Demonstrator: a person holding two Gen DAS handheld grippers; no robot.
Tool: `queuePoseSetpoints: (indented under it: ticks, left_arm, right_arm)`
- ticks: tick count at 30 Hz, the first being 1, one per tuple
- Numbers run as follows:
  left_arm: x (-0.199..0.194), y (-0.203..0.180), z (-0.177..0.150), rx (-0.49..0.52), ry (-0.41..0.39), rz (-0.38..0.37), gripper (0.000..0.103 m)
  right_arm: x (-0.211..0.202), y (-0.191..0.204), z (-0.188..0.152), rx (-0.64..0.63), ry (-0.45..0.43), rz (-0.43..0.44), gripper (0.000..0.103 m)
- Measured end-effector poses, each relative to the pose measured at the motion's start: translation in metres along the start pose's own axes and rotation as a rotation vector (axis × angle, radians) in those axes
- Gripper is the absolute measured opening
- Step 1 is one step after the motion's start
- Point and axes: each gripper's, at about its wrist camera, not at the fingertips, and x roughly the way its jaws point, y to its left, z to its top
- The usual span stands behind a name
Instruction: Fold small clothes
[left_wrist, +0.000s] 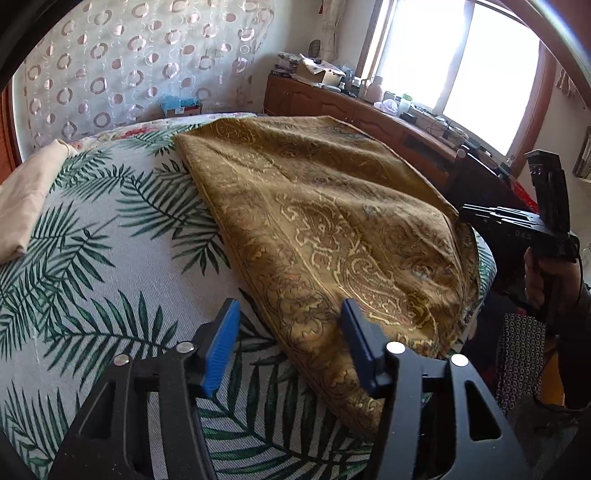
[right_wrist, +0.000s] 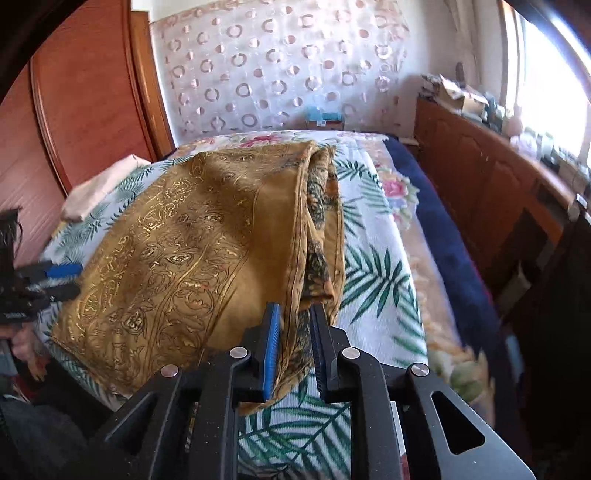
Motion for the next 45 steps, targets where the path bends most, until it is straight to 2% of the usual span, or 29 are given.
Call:
queuePoseSetpoints:
  ticks: [1, 4, 7, 10, 12, 13, 14, 18, 23, 24, 25, 28, 32, 36, 40, 45]
  left_arm:
    - [0.001, 0.0, -0.002, -0.001, 0.002, -0.007, 0.053]
    - [-0.001, -0.002, -0.005, 0.002, 0.001, -0.008, 0.053]
    - [-0.003, -0.003, -0.008, 0.007, -0.003, -0.007, 0.053]
    - [-0.006, -0.003, -0.01, 0.008, -0.006, -0.004, 0.053]
    - [-0.007, -0.002, -0.011, 0.01, -0.007, -0.003, 0.044]
    - [-0.007, -0.003, -0.012, 0.013, -0.006, -0.008, 0.033]
    - [-0.008, -0.003, -0.013, 0.014, -0.002, -0.014, 0.028]
    - [-0.01, -0.003, -0.016, 0.019, 0.002, -0.02, 0.026]
    - [-0.01, -0.002, -0.017, 0.019, -0.001, -0.042, 0.025]
    - [-0.01, -0.002, -0.016, 0.016, 0.002, -0.05, 0.022]
    - [-0.009, -0.003, -0.016, 0.021, 0.009, -0.068, 0.007]
    - [-0.009, -0.007, -0.016, 0.044, 0.005, -0.069, 0.003]
    - [-0.023, -0.006, -0.007, 0.024, -0.048, -0.1, 0.002]
    - [-0.039, -0.009, 0.01, 0.031, -0.123, -0.064, 0.002]
    - [-0.053, -0.003, 0.035, 0.009, -0.205, -0.057, 0.002]
    - [-0.048, 0.014, 0.07, -0.023, -0.237, -0.054, 0.002]
  right_arm:
    - [0.001, -0.001, -0.002, -0.001, 0.005, -0.02, 0.028]
    - [0.002, 0.0, -0.007, 0.007, 0.019, -0.023, 0.037]
    - [0.005, 0.001, -0.011, 0.009, 0.045, -0.023, 0.042]
    - [0.012, 0.006, -0.011, 0.006, 0.067, -0.006, 0.042]
    - [0.012, 0.01, -0.012, -0.012, 0.072, -0.003, 0.042]
    - [0.012, 0.013, -0.011, -0.019, 0.076, 0.001, 0.042]
    - [0.011, 0.013, -0.011, -0.021, 0.08, 0.01, 0.042]
    - [0.009, 0.02, -0.01, -0.043, 0.085, 0.011, 0.042]
    - [0.013, 0.022, -0.012, -0.064, 0.079, 0.034, 0.03]
    - [0.014, 0.021, -0.012, -0.061, 0.079, 0.048, 0.026]
    - [0.015, 0.021, -0.012, -0.056, 0.078, 0.057, 0.021]
    - [0.017, 0.019, -0.011, -0.04, 0.076, 0.1, 0.009]
    - [0.008, 0.009, -0.009, 0.003, 0.039, 0.154, 0.005]
    - [-0.013, 0.002, 0.0, 0.036, -0.044, 0.198, 0.004]
    - [-0.026, 0.001, 0.019, 0.035, -0.107, 0.223, 0.004]
    - [-0.027, -0.004, 0.054, 0.021, -0.176, 0.213, 0.004]
